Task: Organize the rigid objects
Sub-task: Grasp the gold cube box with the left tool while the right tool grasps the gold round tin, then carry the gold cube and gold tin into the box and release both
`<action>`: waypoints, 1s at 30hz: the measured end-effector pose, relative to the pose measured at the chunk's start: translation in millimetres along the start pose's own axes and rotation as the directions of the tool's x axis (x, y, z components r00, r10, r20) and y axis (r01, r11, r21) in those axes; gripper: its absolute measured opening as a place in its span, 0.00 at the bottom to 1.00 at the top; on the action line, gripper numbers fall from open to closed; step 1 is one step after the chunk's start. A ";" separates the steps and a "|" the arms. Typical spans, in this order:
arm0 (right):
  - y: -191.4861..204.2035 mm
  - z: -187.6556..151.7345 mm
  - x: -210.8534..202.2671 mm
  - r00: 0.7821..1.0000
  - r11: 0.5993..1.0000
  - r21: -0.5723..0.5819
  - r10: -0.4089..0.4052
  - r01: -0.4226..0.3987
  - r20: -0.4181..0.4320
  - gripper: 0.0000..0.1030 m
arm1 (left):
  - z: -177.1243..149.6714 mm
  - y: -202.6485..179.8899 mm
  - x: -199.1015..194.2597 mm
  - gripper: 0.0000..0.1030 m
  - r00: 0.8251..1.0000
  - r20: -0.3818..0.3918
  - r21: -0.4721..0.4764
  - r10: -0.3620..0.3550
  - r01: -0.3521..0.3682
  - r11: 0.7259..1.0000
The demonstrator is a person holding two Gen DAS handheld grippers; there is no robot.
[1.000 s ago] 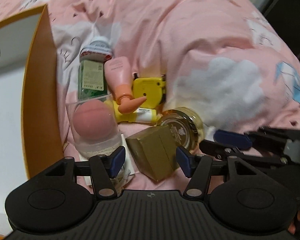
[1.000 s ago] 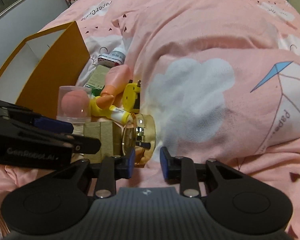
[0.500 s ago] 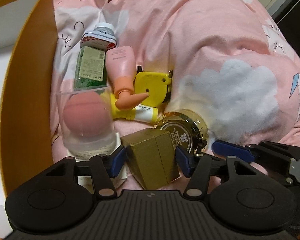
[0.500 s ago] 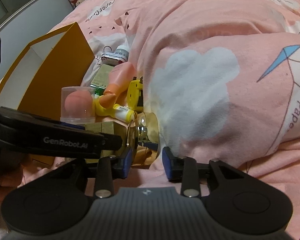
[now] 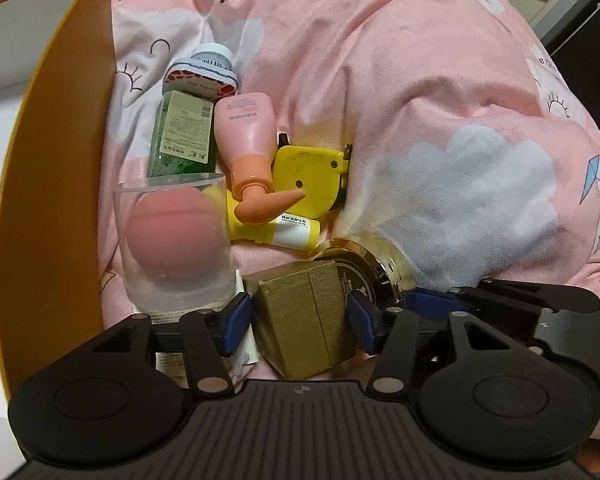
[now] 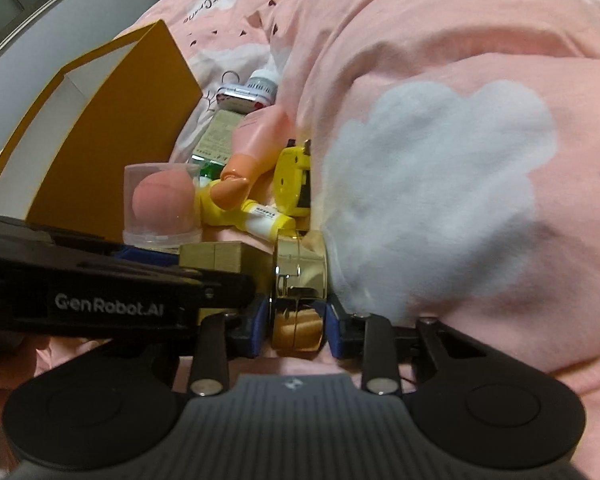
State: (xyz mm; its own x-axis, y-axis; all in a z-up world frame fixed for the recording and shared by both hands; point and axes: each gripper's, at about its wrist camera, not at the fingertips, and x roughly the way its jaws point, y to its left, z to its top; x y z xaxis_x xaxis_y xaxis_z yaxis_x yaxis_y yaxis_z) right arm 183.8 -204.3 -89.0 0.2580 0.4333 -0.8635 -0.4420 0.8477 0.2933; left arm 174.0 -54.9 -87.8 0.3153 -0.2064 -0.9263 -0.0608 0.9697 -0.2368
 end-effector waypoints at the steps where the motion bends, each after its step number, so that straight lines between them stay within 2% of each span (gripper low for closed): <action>1: 0.5 0.7 2.7 1.000 1.000 -0.001 -0.006 0.006 -0.006 0.29 | 1.0 0.7 1.2 0.61 1.000 0.001 -0.002 -0.001 0.001 1.000; 4: -1.4 2.9 7.9 1.000 1.000 0.020 -0.012 0.012 -0.013 0.29 | 4.7 -0.1 4.0 0.63 1.000 0.008 -0.012 0.009 -0.009 1.000; 8: -3.7 1.9 7.6 1.000 0.999 0.035 0.000 0.000 -0.009 0.28 | 5.3 -5.7 6.7 0.66 0.998 0.027 0.004 0.059 -0.059 0.998; 11: -4.5 -2.0 3.7 1.000 0.999 0.043 0.007 -0.007 -0.001 0.27 | 2.4 -4.4 3.1 0.61 0.999 0.027 0.019 0.043 -0.043 0.999; 18: -4.2 -3.3 3.6 1.000 0.999 0.041 0.011 -0.011 0.007 0.26 | -0.3 -2.9 -0.2 0.59 0.998 0.045 0.026 0.039 -0.040 0.999; 24: -0.1 -6.6 -7.4 0.999 0.999 0.034 0.001 -0.003 0.050 0.26 | -9.3 -3.4 -23.9 0.58 0.994 0.111 0.057 0.017 -0.024 0.998; 30: 6.9 -8.2 -32.0 0.992 0.999 0.014 -0.044 0.042 0.115 0.26 | -13.3 -8.4 -56.1 0.56 0.979 0.200 0.095 -0.027 0.008 0.995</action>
State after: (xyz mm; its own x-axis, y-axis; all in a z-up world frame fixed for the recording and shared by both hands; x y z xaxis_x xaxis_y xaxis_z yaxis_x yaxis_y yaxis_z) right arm 165.4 -214.9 -62.7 0.3740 0.4281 -0.8227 -0.4186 0.8695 0.2621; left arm 144.2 -53.2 -37.7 0.4998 -0.2023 -0.8422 0.0316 0.9760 -0.2156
